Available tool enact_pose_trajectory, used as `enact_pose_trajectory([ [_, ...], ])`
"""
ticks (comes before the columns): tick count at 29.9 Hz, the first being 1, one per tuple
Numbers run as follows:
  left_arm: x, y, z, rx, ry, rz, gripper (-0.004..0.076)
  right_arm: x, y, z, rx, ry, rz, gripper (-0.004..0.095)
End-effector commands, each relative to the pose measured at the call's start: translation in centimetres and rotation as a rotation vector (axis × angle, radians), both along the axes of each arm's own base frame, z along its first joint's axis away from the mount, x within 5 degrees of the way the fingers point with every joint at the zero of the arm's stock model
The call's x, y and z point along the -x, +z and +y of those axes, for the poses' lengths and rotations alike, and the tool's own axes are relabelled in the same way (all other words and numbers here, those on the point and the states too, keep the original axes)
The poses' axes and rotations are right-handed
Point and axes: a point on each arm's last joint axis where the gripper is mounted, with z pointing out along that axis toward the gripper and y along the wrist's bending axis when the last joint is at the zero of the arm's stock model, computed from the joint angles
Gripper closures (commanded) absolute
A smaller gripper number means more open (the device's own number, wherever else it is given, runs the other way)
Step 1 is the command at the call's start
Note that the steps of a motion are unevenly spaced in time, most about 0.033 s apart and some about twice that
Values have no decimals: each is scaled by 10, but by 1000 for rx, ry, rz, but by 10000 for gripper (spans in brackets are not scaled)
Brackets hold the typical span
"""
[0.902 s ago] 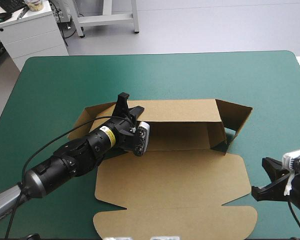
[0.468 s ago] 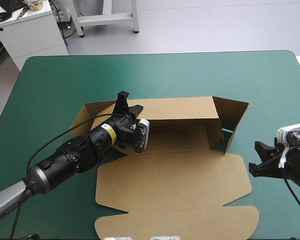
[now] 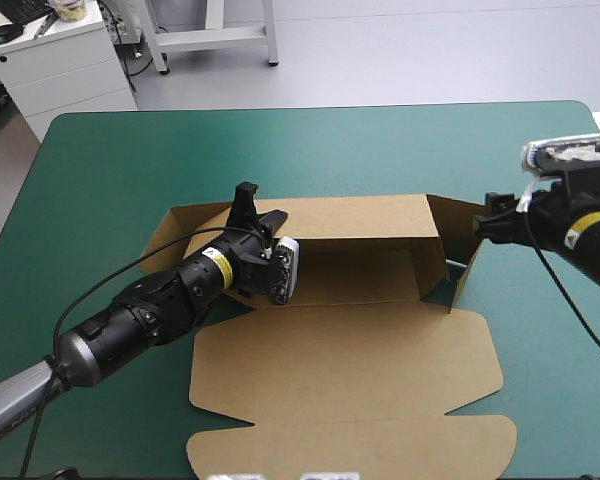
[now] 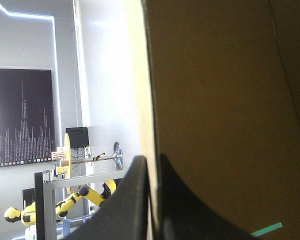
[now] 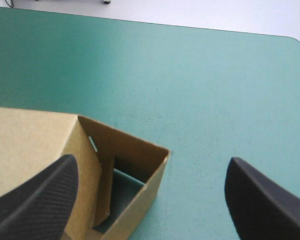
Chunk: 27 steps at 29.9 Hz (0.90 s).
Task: Fold the box
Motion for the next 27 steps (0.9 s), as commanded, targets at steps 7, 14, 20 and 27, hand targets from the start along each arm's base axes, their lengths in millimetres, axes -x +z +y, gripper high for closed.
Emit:
enact_pose_trajectory([
  [7,3,12,-2,63,-18,-15,734,-59,38,9,-10,-1,-88,161],
  [14,3,12,-2,70,-14,-9,734,-119,25,-7,-106,44,21,162],
  [20,3,12,-2,70,-14,-9,734,-168,-11,-27,-117,-2,183,163],
  [27,3,11,-1,91,7,18,734,-200,-60,-24,-123,11,396,163],
])
